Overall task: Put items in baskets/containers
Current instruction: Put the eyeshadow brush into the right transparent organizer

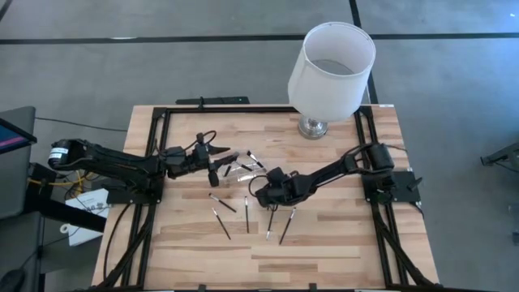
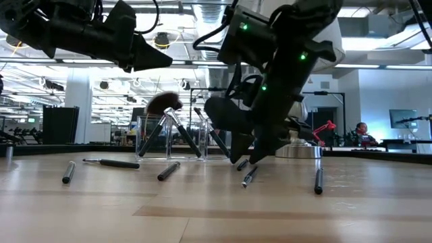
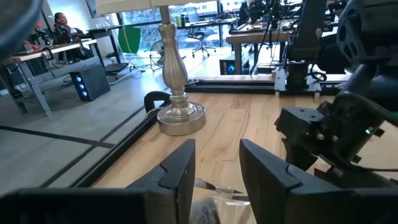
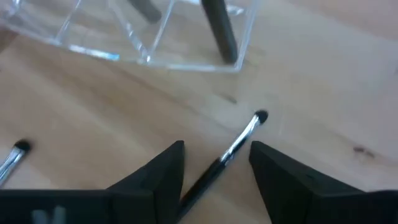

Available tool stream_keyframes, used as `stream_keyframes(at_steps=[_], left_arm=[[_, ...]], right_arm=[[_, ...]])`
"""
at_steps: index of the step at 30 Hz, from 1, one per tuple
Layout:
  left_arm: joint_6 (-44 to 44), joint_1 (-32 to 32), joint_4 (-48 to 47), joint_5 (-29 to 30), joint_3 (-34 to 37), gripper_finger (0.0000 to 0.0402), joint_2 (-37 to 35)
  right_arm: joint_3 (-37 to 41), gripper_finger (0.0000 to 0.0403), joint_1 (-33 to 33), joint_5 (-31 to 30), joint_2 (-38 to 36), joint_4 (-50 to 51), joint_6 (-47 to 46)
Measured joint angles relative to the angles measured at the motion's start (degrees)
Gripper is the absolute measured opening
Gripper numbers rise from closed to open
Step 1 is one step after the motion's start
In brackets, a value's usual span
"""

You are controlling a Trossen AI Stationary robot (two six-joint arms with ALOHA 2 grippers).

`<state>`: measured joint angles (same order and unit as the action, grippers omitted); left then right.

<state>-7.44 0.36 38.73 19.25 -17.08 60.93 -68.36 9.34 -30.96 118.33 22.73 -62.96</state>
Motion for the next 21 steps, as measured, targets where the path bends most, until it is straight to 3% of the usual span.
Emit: stream_keyframes(at_steps=[10,21], left_arm=[[0.00,0.00,-0.47,-0.02,0.00,0.0120,0.00],[0.00,0.00,-1.01,0.00,0.00,0.0120,0.00]], right_arm=[[-0.28,0.0014,0.47,-5.50,3.41,-0.68,-7.43],[0.57,0.0008,2.87,-5.93,-0.50,0.35,0.02]])
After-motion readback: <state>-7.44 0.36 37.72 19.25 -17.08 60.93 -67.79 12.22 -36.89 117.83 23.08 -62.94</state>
